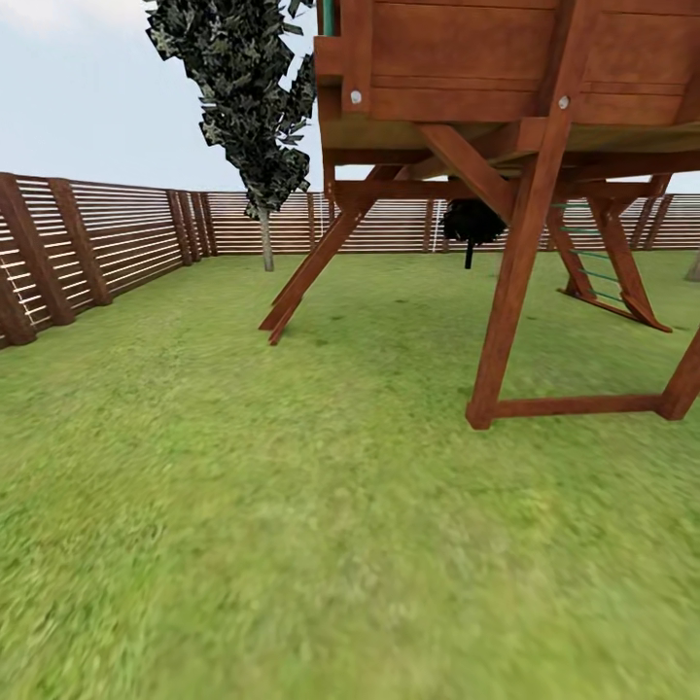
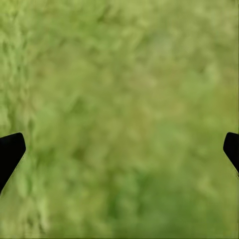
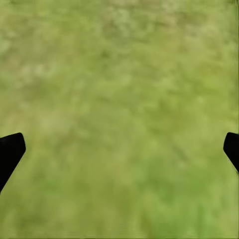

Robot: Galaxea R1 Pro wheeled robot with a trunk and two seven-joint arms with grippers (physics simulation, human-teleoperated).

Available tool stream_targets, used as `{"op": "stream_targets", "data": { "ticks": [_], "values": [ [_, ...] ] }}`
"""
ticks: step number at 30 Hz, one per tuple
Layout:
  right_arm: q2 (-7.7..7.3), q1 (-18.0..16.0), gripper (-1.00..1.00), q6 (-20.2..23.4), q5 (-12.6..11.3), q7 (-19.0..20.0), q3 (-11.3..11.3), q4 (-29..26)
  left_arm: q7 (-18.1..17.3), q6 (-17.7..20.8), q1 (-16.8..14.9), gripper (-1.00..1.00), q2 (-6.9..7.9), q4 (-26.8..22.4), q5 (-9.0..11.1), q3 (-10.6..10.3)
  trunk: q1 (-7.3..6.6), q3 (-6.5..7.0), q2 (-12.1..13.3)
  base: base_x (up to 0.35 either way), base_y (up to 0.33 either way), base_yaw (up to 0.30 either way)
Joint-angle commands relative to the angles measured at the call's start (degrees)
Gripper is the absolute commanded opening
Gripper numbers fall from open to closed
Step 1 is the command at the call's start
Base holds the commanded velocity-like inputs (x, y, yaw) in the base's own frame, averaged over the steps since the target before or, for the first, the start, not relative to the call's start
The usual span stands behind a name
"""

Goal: Take the three Easter eggs out of the wicker basket on the lawn in the garden, then place them on the lawn next to a single tree (choose any tree) so that all three eggs are next to the same tree and none are left in the basket.

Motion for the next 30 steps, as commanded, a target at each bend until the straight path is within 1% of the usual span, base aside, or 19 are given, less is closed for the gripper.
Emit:
{"op": "stream_targets", "data": {
  "ticks": [1, 4, 6, 8, 10, 14, 30],
  "values": [
    [-0.03, -0.04, 1.00, -1.00, -0.40, -0.22, 0.43, 0.55, -0.06, -0.37, -0.03, 1.00, -0.07, -0.08, 0.04, 0.51, 0.25, -0.24, -0.43, 0.336, 0.000, 0.000],
    [-0.02, -0.03, 1.00, -2.14, -0.41, -0.23, 0.26, 1.25, 0.00, -1.92, -0.03, 1.00, -0.09, -0.33, 0.01, 0.91, 0.91, -0.78, -1.64, 0.337, 0.000, 0.000],
    [-0.02, -0.03, 1.00, -2.33, -0.37, -0.22, 0.23, 1.35, 0.46, -3.97, -0.03, 1.00, -0.09, -0.33, -0.05, 1.02, 1.35, -1.14, -2.44, 0.337, 0.000, 0.000],
    [-0.02, -0.03, 1.00, -2.41, -0.36, -0.22, 0.21, 1.40, 1.77, -5.54, -0.03, 1.00, -0.24, -0.27, -0.07, 1.03, 1.79, -1.49, -3.24, 0.337, 0.000, 0.000],
    [-0.02, -0.03, 1.00, -2.45, -0.35, -0.23, 0.20, 1.42, 3.44, -6.30, -0.03, 1.00, -0.35, -0.17, -0.04, 1.04, 2.23, -1.85, -4.04, 0.336, 0.000, 0.000],
    [-0.02, -0.03, 1.00, -2.46, -0.35, -0.24, 0.20, 1.43, 4.24, -6.56, -0.03, 1.00, -0.14, 0.07, 0.07, 1.04, 3.11, -2.57, -5.65, 0.337, 0.000, 0.000],
    [-0.02, -0.03, 1.00, -2.46, -0.35, -0.24, 0.20, 1.42, 4.34, -6.50, -0.03, 1.00, -0.09, 0.29, 0.08, 1.04, 6.62, -5.44, -12.07, 0.337, 0.000, 0.000]
  ]
}}
